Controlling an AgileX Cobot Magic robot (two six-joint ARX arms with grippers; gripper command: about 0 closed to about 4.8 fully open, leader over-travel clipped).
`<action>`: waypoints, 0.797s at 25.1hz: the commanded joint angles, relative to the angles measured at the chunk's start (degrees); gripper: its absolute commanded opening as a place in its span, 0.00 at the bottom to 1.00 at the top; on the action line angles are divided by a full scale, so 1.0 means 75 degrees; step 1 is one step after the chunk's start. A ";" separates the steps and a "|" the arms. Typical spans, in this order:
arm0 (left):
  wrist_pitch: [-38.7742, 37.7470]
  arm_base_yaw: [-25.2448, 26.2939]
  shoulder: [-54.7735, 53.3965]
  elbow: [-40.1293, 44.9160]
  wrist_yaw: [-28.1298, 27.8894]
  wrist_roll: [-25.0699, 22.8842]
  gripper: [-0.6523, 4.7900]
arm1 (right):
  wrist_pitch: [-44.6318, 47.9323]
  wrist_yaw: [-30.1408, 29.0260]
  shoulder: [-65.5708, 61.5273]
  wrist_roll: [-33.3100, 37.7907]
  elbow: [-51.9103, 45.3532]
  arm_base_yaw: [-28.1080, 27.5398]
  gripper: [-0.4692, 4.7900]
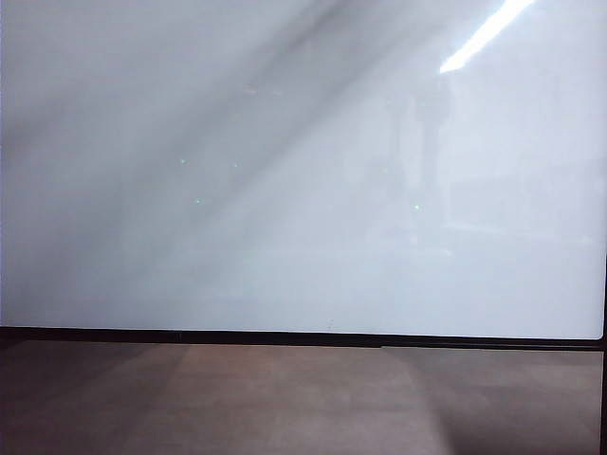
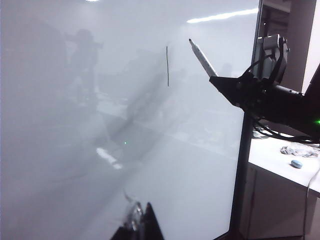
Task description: Reach to the right to find the marker pen, pick it up, and write the number 17 on the whiteboard.
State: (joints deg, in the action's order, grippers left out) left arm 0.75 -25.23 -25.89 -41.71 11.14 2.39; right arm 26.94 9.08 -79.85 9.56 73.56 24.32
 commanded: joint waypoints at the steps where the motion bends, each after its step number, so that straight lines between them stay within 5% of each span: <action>1: 0.0055 0.0006 0.0006 -0.0044 0.0000 -0.0009 0.11 | 0.0009 -0.0026 -0.0166 -0.0029 0.0350 -0.0085 0.08; 20: 0.0026 0.0006 0.0012 -0.0044 -0.0111 -0.0009 0.11 | -0.0137 -0.0029 -0.0656 -0.0079 0.0796 -0.0175 0.08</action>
State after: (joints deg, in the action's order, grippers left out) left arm 0.38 -25.23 -25.80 -41.71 10.31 2.39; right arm 25.08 8.99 -84.66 9.17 78.67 22.96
